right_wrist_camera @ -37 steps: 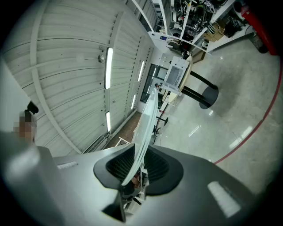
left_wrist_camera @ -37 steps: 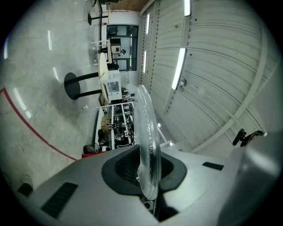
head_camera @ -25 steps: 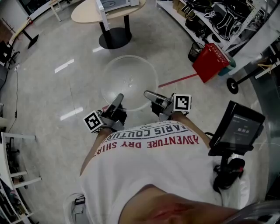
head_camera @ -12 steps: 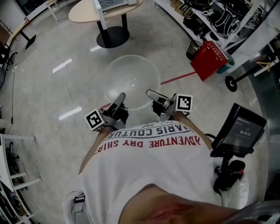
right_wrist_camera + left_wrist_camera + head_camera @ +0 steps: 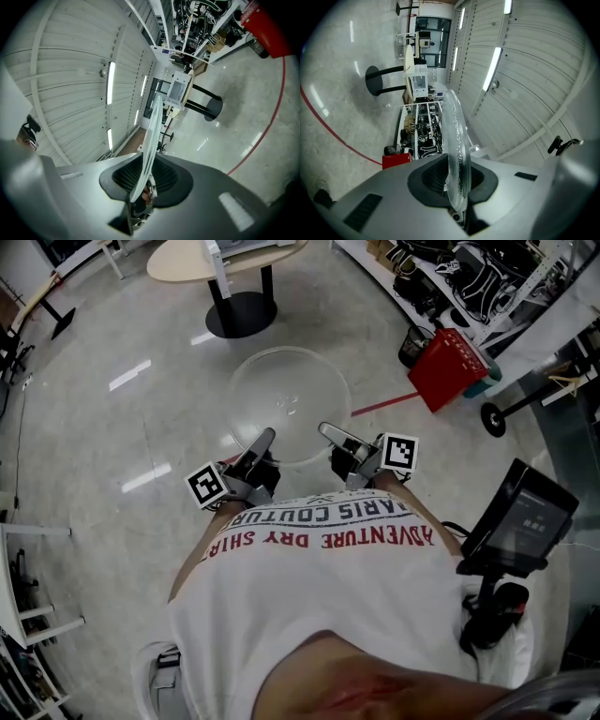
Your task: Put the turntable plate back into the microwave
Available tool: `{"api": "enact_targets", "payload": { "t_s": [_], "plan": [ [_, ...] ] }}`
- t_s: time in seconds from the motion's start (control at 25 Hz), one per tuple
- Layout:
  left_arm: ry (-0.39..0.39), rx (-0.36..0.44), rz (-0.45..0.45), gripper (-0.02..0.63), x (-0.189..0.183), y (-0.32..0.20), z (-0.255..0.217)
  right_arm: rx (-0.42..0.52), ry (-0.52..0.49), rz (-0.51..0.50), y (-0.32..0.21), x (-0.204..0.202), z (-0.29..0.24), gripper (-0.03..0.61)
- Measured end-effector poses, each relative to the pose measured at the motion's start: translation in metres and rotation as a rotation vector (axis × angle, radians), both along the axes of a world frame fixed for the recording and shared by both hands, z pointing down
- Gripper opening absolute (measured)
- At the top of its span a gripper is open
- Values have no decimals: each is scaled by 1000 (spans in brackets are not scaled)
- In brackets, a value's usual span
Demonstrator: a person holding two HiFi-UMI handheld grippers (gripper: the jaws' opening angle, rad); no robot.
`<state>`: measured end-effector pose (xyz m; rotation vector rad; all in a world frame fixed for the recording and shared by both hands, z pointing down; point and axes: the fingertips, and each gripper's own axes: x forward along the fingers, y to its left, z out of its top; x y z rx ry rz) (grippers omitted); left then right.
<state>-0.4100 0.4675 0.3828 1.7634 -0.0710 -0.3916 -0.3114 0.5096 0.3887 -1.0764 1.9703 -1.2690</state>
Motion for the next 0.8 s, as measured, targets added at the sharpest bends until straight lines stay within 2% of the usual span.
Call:
{"api": "enact_targets", "payload": {
  "t_s": [0.12,0.24,0.4,0.64,0.72,0.8],
  "plan": [
    [-4,-2,4,28,10,-9,-10,-2,-22,8,-9,10,-10,53],
    [0,-19,5,27,12,-9,15,-2,-24,10,-9,11,10,52],
    [-14,-54,8,28,35,-23,31,-26,-42,15,-23,34,25,51],
    [-49,-78,20,27,31,-28,38,-49,-85,30,-27,31,33,49],
    [-59,-93,23,28,57,-48,45,-59,-96,38,-46,57,40,49],
    [-67,-105,26,28,110,-75,55,-71,-104,47,-72,110,52,49]
  ]
}}
